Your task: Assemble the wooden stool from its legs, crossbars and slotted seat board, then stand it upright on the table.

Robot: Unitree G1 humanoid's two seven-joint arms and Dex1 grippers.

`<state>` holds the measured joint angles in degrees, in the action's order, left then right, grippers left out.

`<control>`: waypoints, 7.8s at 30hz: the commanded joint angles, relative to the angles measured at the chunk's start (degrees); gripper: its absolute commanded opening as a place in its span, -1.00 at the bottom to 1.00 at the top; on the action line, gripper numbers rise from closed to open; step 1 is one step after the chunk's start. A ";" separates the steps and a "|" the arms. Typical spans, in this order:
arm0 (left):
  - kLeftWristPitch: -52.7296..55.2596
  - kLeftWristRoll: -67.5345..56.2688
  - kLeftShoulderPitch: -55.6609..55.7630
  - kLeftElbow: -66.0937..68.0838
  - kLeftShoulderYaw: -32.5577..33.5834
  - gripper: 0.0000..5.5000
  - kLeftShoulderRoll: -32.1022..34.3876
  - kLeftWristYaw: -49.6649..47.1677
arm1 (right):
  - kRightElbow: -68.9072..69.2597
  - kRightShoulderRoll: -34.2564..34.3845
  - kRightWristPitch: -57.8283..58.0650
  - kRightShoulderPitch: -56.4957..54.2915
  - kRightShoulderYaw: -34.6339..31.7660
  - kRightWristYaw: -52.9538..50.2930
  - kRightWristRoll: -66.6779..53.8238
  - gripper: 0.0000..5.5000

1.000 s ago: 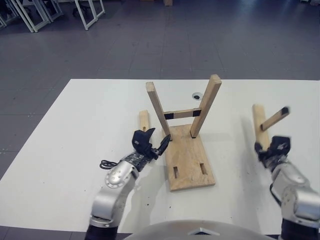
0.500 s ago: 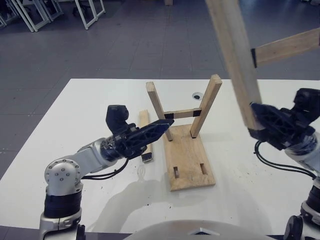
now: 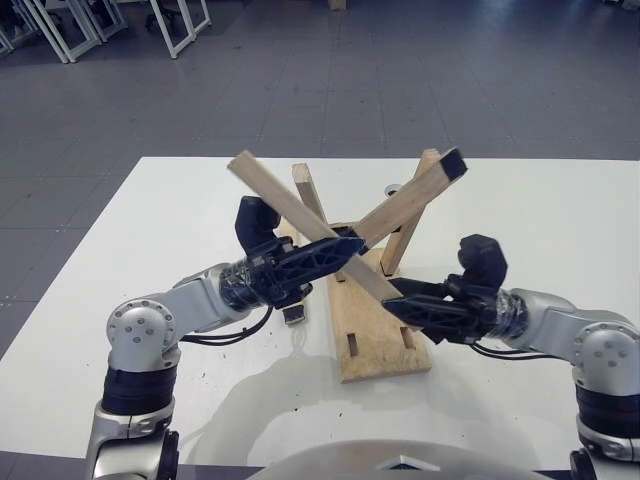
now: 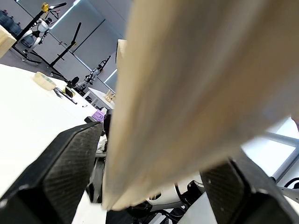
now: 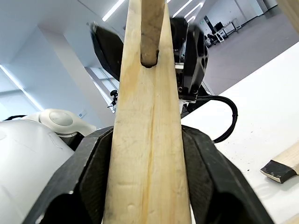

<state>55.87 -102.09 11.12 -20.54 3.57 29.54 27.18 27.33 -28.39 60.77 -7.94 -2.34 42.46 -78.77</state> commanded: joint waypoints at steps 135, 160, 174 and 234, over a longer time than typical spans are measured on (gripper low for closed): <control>-51.59 89.07 -15.81 11.42 -19.15 0.55 12.01 31.19 | -7.86 0.90 -21.86 -1.78 4.53 -3.44 51.86 0.57; 3.65 90.16 -18.75 -13.12 -9.99 0.55 -12.34 -20.32 | 1.03 -22.09 -31.07 21.42 8.19 5.35 70.74 0.57; 0.59 95.30 -21.02 -2.96 -4.87 0.24 -19.91 -28.18 | 4.10 -18.37 -29.63 17.11 11.82 3.34 71.26 0.57; 1.47 29.66 3.06 9.33 5.88 -0.26 -0.22 22.64 | -23.55 10.80 0.13 -31.19 -5.14 -25.91 -13.29 -0.23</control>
<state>57.51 -73.85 13.71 -12.00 9.36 28.61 50.05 3.76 -17.04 60.30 -37.20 -6.77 15.39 -91.08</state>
